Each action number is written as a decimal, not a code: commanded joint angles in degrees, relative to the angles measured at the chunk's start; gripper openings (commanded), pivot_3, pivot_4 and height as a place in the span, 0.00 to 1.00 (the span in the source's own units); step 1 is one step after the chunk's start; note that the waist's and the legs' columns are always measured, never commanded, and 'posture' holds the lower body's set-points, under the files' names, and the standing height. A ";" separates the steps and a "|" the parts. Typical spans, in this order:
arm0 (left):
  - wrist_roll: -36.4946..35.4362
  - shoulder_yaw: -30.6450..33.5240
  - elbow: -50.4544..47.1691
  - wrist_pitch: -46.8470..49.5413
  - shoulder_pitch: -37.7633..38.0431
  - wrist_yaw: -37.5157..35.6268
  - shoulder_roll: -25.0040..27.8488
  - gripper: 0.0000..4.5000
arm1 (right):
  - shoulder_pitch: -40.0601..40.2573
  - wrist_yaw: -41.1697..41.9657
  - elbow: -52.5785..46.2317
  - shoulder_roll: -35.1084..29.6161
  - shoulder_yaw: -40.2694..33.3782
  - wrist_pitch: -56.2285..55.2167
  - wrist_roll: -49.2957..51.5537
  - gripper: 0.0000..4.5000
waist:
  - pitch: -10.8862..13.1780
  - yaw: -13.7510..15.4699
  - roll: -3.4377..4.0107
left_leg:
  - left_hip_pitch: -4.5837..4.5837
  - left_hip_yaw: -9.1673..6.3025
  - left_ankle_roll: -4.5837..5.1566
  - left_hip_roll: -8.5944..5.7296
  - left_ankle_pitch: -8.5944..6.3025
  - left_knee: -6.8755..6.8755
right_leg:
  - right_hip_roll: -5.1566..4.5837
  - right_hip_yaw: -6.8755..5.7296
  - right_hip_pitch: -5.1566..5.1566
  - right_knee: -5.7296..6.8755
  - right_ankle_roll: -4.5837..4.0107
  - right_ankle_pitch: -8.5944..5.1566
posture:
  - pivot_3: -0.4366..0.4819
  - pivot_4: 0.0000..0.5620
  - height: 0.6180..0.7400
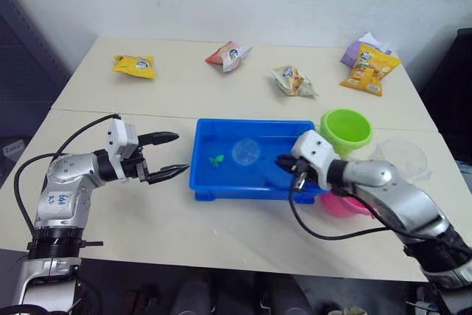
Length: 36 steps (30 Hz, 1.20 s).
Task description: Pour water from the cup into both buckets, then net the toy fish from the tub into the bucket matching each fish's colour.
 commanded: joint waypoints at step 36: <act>0.71 0.88 -5.72 2.68 3.08 -2.40 6.03 1.00 | 3.37 5.44 -6.18 5.79 -13.68 12.08 4.86 0.00 | 0.00 -0.49 0.00 | 0.04 0.01 0.03 -0.01 -0.03 -0.29 | -0.01 0.02 -0.06 -0.07 -0.04 -0.02 | 0.48 0.27 1.00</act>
